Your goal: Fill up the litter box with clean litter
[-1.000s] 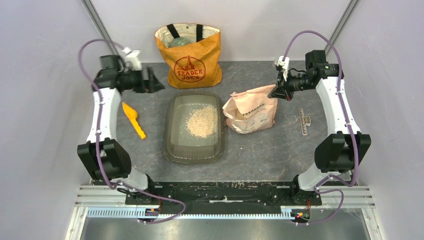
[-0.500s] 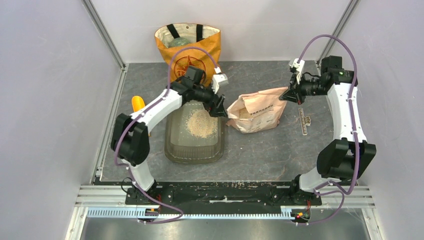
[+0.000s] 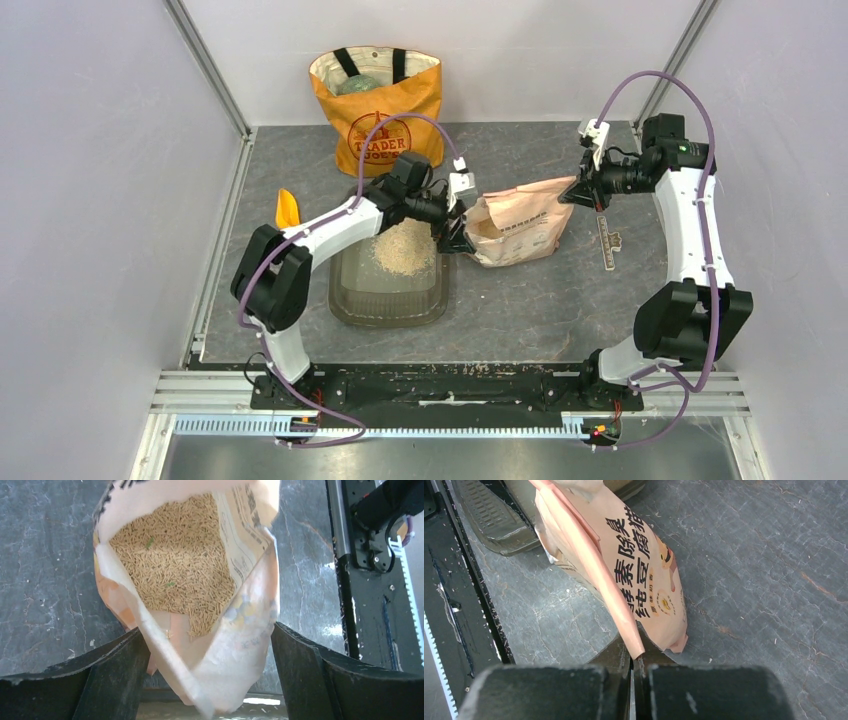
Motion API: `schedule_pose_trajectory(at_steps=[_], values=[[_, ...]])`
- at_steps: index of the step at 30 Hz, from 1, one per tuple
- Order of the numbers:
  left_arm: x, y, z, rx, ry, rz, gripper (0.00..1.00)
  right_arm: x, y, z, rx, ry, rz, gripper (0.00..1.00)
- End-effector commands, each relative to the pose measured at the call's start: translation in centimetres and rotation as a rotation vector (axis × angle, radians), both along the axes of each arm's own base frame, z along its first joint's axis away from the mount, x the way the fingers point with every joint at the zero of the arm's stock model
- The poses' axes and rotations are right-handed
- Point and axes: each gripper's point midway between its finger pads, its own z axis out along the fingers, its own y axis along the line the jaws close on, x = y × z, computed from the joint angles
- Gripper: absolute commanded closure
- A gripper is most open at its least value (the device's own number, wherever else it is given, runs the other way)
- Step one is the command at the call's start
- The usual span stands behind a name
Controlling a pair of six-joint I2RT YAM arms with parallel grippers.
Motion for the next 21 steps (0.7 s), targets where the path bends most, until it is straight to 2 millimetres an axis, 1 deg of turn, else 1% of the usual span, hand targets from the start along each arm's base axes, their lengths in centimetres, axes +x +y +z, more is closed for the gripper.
schedule_pose_trajectory(at_steps=[1, 2, 5, 6, 8, 9, 10, 11, 14, 17, 18, 19, 20, 21], values=[[-1.3, -0.2, 2.4, -0.091, -0.162, -0.123, 0.08, -0.2, 0.3, 3.3, 0.033, -0.091, 0.007, 1.0], [-1.5, -0.1, 2.5, -0.097, -0.166, -0.132, 0.08, -0.3, 0.3, 3.4, 0.032, -0.091, 0.008, 1.0], [-3.1, 0.1, 2.9, -0.116, -0.186, -0.203, 0.08, -0.6, 0.2, 3.2, 0.019, -0.089, 0.016, 1.0], [-3.4, -0.1, 2.9, -0.113, -0.199, -0.205, 0.08, -0.7, 0.2, 3.1, 0.02, -0.086, 0.017, 1.0], [-3.0, -0.9, 2.3, -0.094, -0.224, -0.171, 0.07, -1.0, 0.4, 3.1, 0.029, -0.085, 0.021, 1.0], [-2.5, -1.4, 2.0, -0.09, -0.231, -0.134, 0.07, -1.2, 0.5, 3.0, 0.033, -0.081, 0.023, 1.0], [-1.5, -2.3, 2.1, -0.098, -0.263, -0.073, 0.07, -1.3, 0.5, 3.0, 0.035, -0.081, 0.024, 1.0], [-0.9, -2.8, 1.9, -0.102, -0.284, -0.036, 0.07, -1.4, 0.5, 2.9, 0.035, -0.082, 0.024, 1.0], [0.4, -4.4, 1.7, -0.128, -0.361, 0.039, 0.07, -1.4, 0.5, 3.0, 0.032, -0.085, 0.025, 1.0], [1.9, -5.5, 1.6, -0.144, -0.392, 0.097, 0.07, -1.7, 0.6, 3.3, 0.026, -0.098, 0.031, 1.0], [2.6, -5.8, 2.0, -0.154, -0.396, 0.13, 0.12, -1.8, 0.5, 3.3, 0.02, -0.1, 0.031, 1.0], [3.2, -5.7, 2.4, -0.161, -0.406, 0.15, 0.24, -2.0, 0.4, 3.4, 0.015, -0.102, 0.03, 1.0], [3.5, -5.5, 3.0, -0.176, -0.415, 0.161, 0.41, -2.2, 0.1, 3.4, 0.007, -0.108, 0.03, 1.0], [3.7, -5.0, 3.4, -0.194, -0.425, 0.168, 0.54, -2.5, -0.1, 3.5, 0.0, -0.106, 0.03, 1.0]])
